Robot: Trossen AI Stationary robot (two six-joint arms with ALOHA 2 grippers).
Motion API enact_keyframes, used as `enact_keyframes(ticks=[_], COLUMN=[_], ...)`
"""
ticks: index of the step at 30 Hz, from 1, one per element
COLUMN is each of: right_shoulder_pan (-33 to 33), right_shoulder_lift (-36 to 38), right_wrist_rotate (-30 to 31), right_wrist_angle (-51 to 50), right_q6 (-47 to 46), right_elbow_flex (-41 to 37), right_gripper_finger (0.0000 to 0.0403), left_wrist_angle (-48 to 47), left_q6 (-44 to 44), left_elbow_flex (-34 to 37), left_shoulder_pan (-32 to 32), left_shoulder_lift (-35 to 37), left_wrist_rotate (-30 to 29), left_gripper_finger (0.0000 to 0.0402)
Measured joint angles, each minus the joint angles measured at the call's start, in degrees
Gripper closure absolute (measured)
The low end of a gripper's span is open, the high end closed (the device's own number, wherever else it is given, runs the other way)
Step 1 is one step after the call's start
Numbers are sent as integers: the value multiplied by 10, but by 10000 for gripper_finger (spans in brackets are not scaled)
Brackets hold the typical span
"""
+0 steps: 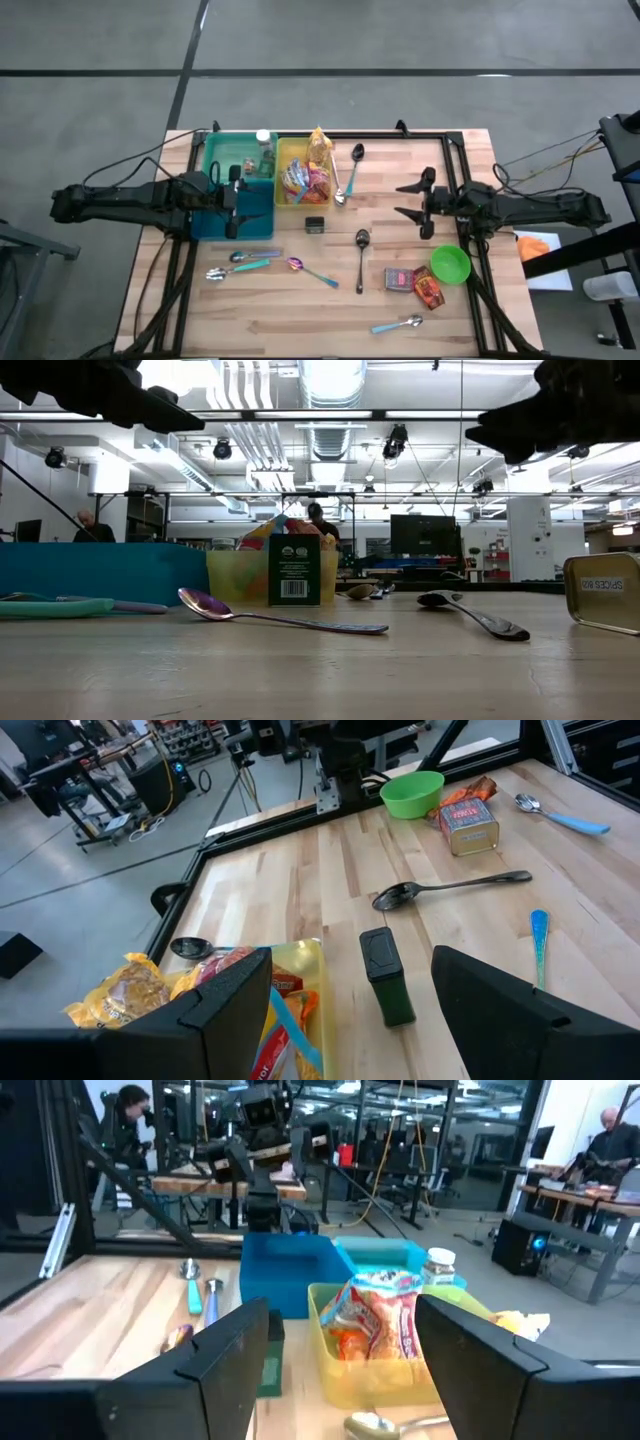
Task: Pick & Place Food Item
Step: Put the green spice can into the green bin
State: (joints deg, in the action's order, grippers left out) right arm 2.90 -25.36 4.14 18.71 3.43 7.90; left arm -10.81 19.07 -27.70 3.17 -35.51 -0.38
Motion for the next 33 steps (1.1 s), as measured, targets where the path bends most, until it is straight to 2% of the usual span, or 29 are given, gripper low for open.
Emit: enact_keyframes(ticks=[33], right_shoulder_pan=[0], right_shoulder_lift=[1], right_wrist_rotate=[0], right_wrist_angle=[-5], right_q6=[-3], right_elbow_flex=[-6], right_gripper_finger=[151], left_wrist_angle=[0], left_q6=[-1], left_elbow_flex=[0], left_shoulder_pan=[0], left_shoulder_lift=[0], left_wrist_rotate=[0], left_gripper_finger=[125])
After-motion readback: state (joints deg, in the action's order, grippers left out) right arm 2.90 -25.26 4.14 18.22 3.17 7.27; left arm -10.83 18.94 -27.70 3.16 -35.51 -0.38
